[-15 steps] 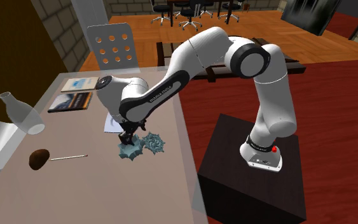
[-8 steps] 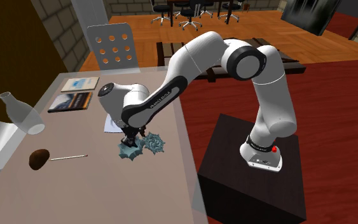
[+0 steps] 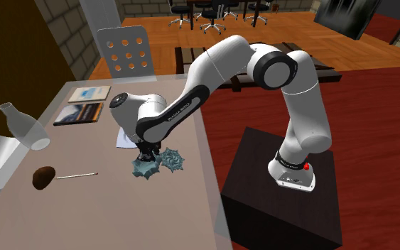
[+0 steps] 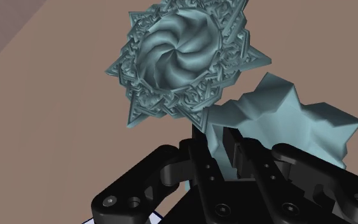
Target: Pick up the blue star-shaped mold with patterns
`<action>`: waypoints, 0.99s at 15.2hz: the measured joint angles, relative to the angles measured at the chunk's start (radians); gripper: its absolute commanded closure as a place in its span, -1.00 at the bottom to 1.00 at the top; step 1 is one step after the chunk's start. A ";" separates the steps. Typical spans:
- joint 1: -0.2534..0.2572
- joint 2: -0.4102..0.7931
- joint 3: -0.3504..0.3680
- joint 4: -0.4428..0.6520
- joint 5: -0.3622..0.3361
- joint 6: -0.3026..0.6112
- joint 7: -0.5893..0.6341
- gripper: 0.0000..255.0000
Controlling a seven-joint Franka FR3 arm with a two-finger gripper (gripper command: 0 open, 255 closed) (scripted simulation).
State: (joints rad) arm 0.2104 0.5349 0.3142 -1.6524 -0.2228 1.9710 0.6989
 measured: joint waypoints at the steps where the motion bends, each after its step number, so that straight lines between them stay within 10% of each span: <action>1: 0.000 -0.001 0.000 -0.001 0.000 0.000 -0.001 1.00; 15: -0.005 -0.070 0.014 0.076 0.028 -0.142 -0.023 1.00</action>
State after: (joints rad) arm 0.2055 0.4653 0.3283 -1.5765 -0.1950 1.8291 0.6763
